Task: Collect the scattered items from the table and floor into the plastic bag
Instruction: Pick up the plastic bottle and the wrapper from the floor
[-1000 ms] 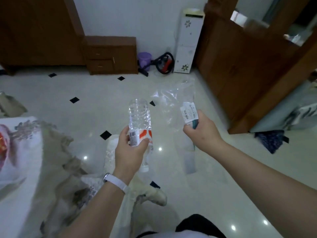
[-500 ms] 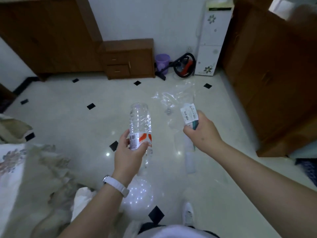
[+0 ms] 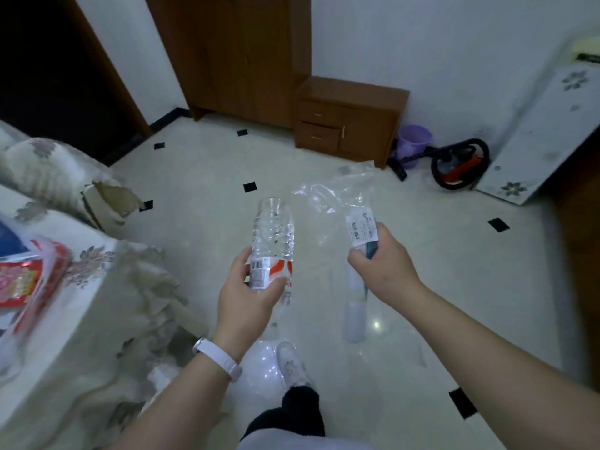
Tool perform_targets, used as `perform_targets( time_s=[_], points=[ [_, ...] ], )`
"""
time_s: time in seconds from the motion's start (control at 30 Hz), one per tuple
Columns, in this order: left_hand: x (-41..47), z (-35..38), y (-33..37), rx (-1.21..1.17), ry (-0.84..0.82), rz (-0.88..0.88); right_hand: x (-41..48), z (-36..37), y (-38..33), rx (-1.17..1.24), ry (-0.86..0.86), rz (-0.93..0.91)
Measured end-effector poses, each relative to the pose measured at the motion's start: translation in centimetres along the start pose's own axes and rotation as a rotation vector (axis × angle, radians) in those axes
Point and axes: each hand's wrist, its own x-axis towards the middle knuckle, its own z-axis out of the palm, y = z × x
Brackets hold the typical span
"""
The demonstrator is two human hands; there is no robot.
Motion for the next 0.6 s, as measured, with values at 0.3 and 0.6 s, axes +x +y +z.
perform_targets(
  time_s=[0.3, 0.6],
  points=[
    [16.3, -1.7, -0.2, -0.073, 0.127, -0.061, 17.1, 6.7, -6.7, -0.165, -0.078, -0.063],
    [28.5, -7.9, 1.7, -0.107, 0.283, -0.079, 30.7, 14.6, -16.9, -0.038, -0.146, -0.222]
  ],
)
